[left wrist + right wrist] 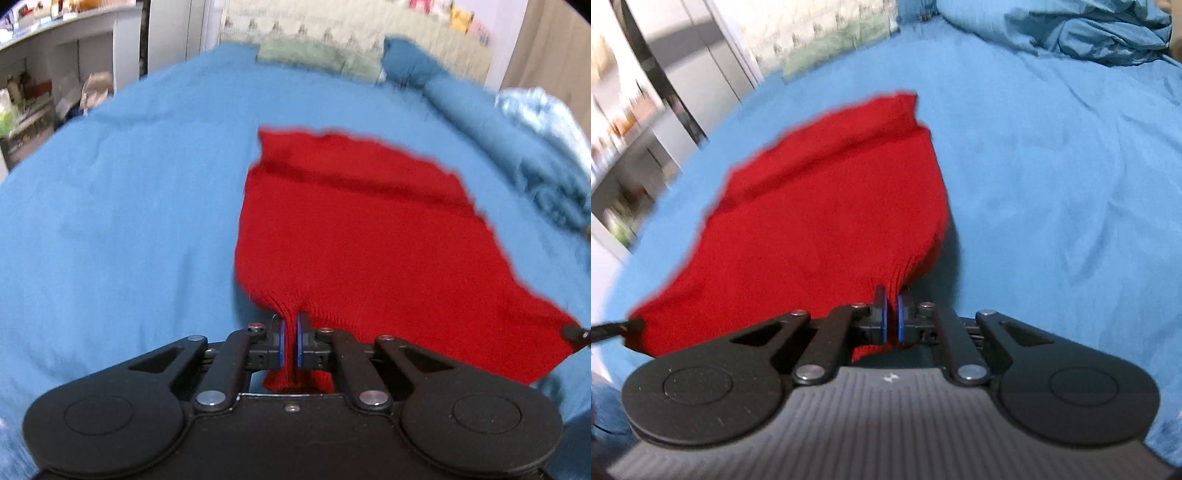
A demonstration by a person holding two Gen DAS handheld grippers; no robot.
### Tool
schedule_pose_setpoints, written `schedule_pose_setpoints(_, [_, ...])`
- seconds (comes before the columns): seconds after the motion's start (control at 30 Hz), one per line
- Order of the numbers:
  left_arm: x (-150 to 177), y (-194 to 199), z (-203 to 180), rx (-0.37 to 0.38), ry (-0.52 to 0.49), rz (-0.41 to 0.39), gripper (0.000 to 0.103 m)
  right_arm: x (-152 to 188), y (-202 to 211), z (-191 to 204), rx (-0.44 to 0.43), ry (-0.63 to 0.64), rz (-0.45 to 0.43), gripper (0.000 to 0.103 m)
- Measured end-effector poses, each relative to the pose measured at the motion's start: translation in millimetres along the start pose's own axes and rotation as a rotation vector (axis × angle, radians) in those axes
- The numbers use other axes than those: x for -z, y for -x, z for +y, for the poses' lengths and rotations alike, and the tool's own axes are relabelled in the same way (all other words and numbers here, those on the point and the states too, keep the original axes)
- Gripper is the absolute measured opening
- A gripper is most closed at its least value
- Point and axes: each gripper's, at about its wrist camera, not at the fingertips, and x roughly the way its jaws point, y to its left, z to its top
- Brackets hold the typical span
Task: Fold small clothes
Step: 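Grasp the hem with both tools and lift it toward the collar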
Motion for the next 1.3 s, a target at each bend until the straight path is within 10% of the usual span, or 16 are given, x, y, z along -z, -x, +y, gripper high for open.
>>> schedule_pose_setpoints(0.3, [-159, -29, -2, 0.077, 0.13, -0.23, 0.006, -165, -12, 27, -0.157, -0.026, -0.204, 0.02])
schedule_pose_setpoints(0.53, [-249, -167, 17, 0.005, 0.231, -0.213, 0.006, -290, -149, 32, -0.12, -0.042, -0.191, 0.02])
schedule_pose_setpoints(0.97, [-259, -320, 32, -0.072, 0.256, -0.129, 0.009, -302, -337, -13, -0.037, -0.108, -0.126, 0.021])
schedule_pose_setpoints(1.07, [-259, -316, 37, -0.062, 0.28, -0.149, 0.043, -299, -342, -10, -0.017, -0.082, -0.138, 0.038])
schedule_pose_setpoints(1.13, [-261, -307, 29, -0.054, 0.239, -0.185, 0.054, -294, -330, -10, -0.028, -0.079, -0.175, 0.077])
schedule_pose_setpoints(1.3, [-239, -265, 5, -0.021, 0.025, -0.272, 0.07, -269, -295, 1, -0.073, 0.026, -0.258, 0.083])
